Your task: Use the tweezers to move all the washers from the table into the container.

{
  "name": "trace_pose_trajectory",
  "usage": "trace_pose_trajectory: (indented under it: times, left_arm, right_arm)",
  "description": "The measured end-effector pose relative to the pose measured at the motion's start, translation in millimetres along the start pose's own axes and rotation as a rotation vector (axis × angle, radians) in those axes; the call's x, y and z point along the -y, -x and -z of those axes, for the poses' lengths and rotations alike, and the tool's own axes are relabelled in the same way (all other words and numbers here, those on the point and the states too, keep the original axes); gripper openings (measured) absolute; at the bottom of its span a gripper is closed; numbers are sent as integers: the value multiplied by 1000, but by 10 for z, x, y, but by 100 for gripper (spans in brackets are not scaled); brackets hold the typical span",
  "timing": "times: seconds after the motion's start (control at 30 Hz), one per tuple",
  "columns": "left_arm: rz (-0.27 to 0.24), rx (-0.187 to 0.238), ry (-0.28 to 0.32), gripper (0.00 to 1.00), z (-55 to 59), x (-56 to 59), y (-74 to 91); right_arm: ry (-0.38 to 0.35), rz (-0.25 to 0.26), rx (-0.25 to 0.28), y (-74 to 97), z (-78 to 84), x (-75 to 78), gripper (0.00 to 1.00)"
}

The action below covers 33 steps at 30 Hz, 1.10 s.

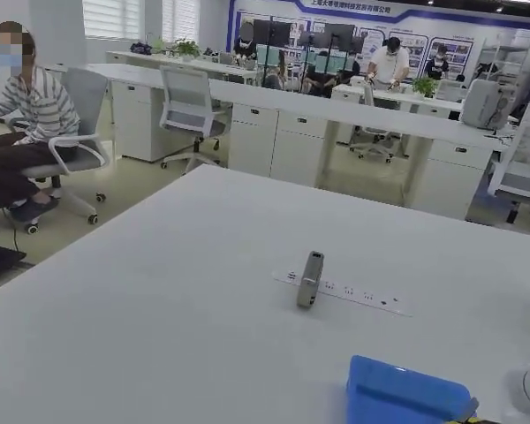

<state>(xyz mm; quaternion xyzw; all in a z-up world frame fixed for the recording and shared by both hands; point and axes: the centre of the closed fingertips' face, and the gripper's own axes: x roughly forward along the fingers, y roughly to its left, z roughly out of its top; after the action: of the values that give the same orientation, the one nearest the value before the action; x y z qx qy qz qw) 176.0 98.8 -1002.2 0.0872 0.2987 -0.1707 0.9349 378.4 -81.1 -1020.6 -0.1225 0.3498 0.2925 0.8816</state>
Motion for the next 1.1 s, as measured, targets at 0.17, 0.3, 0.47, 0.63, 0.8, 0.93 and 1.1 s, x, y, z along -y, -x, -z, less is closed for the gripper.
trace_pose_trajectory:
  times: [0.17, 0.3, 0.47, 0.63, 0.8, 0.93, 1.1]
  left_arm:
    - [-6, -11, -2, 82, 19, -8, -6]
    - [-9, -14, -9, 82, 21, -7, -8]
    - [-13, -13, -12, 82, 17, -9, -5]
    - [-20, -10, -13, 82, 14, -19, -2]
    - [-23, 11, -6, 82, -24, -27, 19]
    - [-24, 18, 1, 82, -33, -32, 24]
    - [-19, 71, 28, 82, -133, -28, 59]
  right_arm:
    - [-11, -5, -9, -16, 54, -10, 2]
    - [-11, -3, -20, -23, 100, -14, 2]
    - [-21, -2, -19, -12, 123, -9, 2]
    - [-19, -1, -20, -12, 132, -1, 2]
    - [-32, 6, -30, -4, 146, 7, 3]
    - [-38, 12, -31, 9, 157, 22, 3]
    - [-48, 23, -29, 53, 182, 55, 3]
